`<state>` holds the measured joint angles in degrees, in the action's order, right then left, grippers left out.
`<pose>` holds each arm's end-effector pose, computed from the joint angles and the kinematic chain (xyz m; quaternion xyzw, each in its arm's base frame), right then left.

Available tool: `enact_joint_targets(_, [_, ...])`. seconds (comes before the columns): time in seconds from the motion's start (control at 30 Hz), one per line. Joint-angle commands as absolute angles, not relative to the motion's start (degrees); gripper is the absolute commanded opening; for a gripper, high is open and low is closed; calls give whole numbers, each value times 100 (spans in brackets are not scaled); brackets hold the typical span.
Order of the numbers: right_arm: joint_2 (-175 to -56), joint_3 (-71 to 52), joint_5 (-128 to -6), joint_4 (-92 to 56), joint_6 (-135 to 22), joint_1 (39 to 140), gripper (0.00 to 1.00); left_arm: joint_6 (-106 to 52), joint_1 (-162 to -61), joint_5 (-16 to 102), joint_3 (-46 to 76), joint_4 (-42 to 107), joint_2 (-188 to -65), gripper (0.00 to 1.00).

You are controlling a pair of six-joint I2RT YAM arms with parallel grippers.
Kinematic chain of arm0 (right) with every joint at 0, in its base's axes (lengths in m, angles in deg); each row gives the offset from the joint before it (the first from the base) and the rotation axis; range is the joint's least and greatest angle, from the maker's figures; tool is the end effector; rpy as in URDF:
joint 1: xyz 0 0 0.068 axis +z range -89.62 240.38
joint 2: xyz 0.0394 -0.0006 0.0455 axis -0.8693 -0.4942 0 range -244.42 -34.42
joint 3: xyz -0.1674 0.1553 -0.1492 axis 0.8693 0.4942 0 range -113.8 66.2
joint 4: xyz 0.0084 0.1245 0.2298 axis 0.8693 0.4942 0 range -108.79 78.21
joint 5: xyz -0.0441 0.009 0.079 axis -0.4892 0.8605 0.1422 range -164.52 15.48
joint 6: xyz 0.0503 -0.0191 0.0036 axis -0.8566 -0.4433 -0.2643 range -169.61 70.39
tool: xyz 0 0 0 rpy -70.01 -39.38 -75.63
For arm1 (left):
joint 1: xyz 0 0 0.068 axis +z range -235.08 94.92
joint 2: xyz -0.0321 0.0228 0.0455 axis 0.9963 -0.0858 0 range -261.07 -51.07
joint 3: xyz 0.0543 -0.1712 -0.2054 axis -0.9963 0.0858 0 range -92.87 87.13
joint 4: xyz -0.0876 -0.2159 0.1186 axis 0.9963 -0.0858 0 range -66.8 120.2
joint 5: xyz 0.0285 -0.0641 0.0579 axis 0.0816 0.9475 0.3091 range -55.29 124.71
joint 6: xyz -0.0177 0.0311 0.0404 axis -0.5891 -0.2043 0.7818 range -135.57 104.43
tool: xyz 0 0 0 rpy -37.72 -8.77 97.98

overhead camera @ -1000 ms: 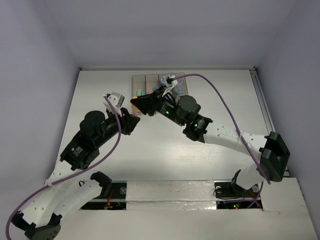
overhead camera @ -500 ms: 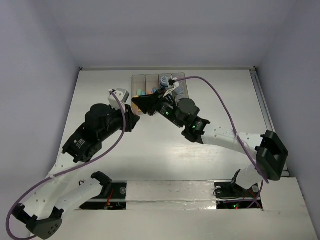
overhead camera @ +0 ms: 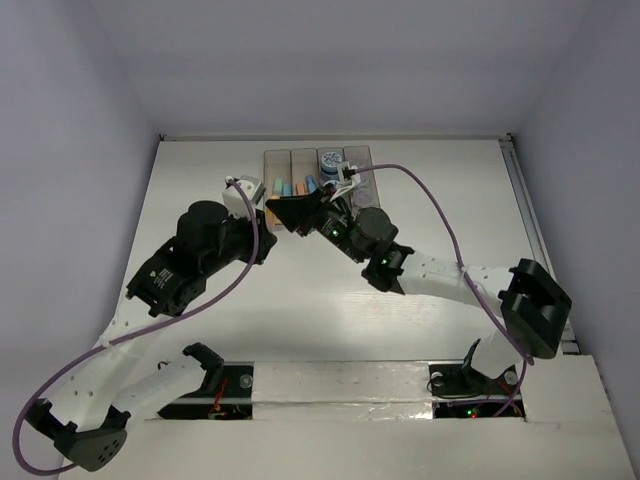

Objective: Sort the stationery into containers
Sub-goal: Close the pen cap on the pen, then place the pen in the storage box.

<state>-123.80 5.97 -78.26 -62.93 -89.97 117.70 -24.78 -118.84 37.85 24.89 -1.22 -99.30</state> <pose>0.1995 0.3070 0.3388 -0.0641 0.6057 0.5838 0.5369 0.1418 -0.0972 0.3951 0.1871 0.7838 -0.2373 0.5426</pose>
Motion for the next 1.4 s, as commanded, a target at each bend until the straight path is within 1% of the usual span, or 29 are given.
enact_joint_targets(0.0, [-12872,1118,-6670,-4692,-8960,12462,0,-2427,-11760,2970,1655,2676,-9862,0])
enact_joint_targets(0.2, [-13084,1038,-6555,-4744,-9048,12595,0,-2436,-11760,2944,1717,2800,-10047,0])
enact_joint_targets(0.4, [-12750,1328,-6380,-4341,-8995,12595,0,-2164,-11760,2461,1690,2677,-9968,0])
enact_joint_targets(0.47, [-12750,1407,-6327,-4261,-9012,12595,0,-2189,-11760,2460,1743,2686,-9898,0])
enact_joint_targets(0.63, [-12671,1416,-6660,-4322,-9022,12595,0,-2461,-11760,2829,2068,2756,-9766,0])
enact_joint_targets(0.83, [-12477,1022,-6828,-4454,-9056,11823,0,-2664,-11760,3436,2656,2572,-9451,0])
enact_joint_targets(0.9, [-12547,777,-6827,-4612,-9118,11498,0,-2690,-11760,3715,2963,2502,-9300,16])
enact_joint_targets(0.93, [-12600,653,-6810,-4630,-9188,11392,0,-2699,-11760,3769,3061,2475,-9161,26])
enact_joint_targets(0.97, [-12679,530,-6766,-4691,-9223,11286,0,-2717,-11760,3822,3157,2431,-9081,46])
enact_joint_targets(1.0, [-12853,268,-6731,-4727,-9250,11120,0,-2708,-11760,3858,3324,2387,-9019,54])
enact_joint_targets(1.03, [-12951,109,-6722,-4744,-9293,11031,0,-2708,-11760,3832,3404,2265,-8949,60])
enact_joint_targets(1.07, [-13065,-58,-6679,-4727,-9311,10952,0,-2691,-11760,3797,3474,2194,-8800,67])
enact_joint_targets(1.13, [-13346,-498,-6704,-4709,-9320,10750,0,-2620,-11760,3577,3667,1940,-8572,72])
enact_joint_targets(1.17, [-13452,-639,-6765,-4683,-9312,10680,0,-2603,-11760,3524,3711,1852,-8501,99])
enact_joint_targets(1.37, [-14242,-1666,-7012,-4386,-9049,10267,0,-2515,-11760,3059,4072,1525,-7824,99])
